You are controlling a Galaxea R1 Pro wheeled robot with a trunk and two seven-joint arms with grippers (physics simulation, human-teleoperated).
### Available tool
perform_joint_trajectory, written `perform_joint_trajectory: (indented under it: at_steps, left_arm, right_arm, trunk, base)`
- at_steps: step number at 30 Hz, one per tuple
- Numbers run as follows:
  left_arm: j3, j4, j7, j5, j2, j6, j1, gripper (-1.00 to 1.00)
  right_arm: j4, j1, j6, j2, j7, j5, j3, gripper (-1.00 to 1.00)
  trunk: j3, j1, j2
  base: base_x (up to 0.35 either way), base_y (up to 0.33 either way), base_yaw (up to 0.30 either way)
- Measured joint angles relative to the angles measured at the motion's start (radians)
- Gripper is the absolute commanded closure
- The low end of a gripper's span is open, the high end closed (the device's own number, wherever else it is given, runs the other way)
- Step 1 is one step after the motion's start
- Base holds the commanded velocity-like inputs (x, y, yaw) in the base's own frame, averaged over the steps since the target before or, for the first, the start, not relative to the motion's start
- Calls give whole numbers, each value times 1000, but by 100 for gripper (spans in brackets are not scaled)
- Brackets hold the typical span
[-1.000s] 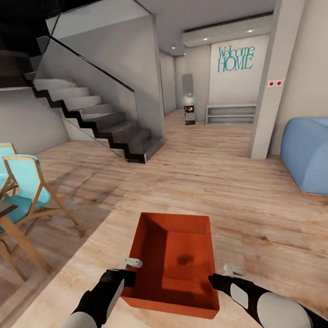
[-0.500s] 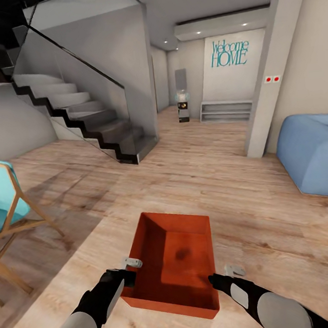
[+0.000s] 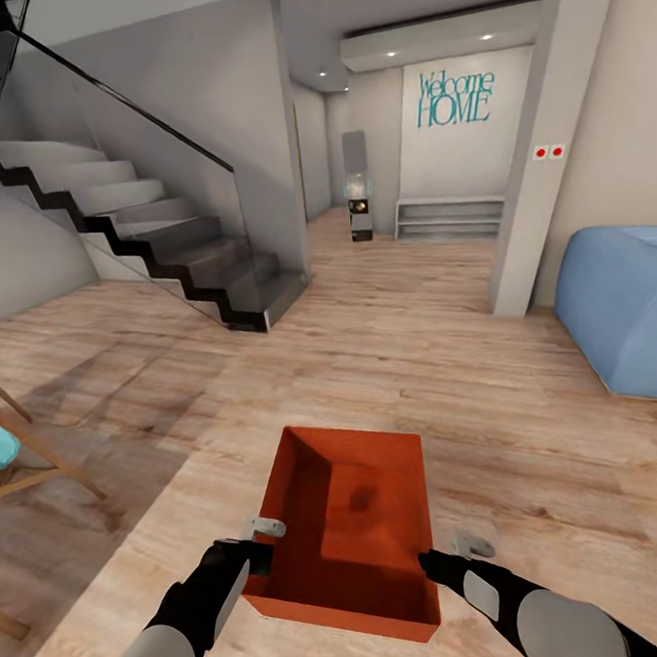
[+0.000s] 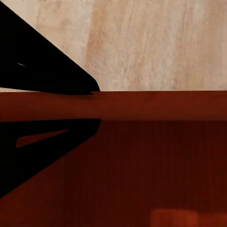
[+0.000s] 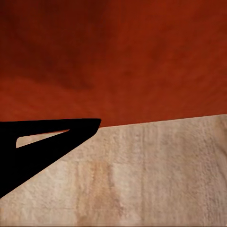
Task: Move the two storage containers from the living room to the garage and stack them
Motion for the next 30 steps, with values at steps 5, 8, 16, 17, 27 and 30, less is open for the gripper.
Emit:
perform_joint_trajectory:
  at_steps: [5,8,16,17,27,30]
  left_arm:
    - [0,0,1,-1,-1,0,0,100]
    - [0,0,2,0,-1,0,0,100]
    - [0,0,1,-1,0,0,0,100]
    - [1,3,0,-1,0,0,0,100]
    - [5,52,-1,2,-18,-2,-1,100]
    - [4,52,-1,2,-18,-2,-1,100]
  right_arm:
    - [-2,1,0,0,-1,-1,-1,100]
    - [-3,2,0,1,-2,-1,0,100]
    - [-3,2,0,1,-2,-1,0,100]
    - [-3,2,0,1,-2,-1,2,100]
    - [-1,2,-1,1,-1,-1,9,100]
    - [-1,2,-1,1,-1,-1,8,100]
  trunk:
    - [0,0,0]
    - [0,0,0]
    - [0,0,0]
    - [0,0,0]
    - [0,0,0]
    - [0,0,0]
  base:
    - [341,0,0]
    - [341,0,0]
    - [341,0,0]
    - [341,0,0]
    - [341,0,0]
    - [341,0,0]
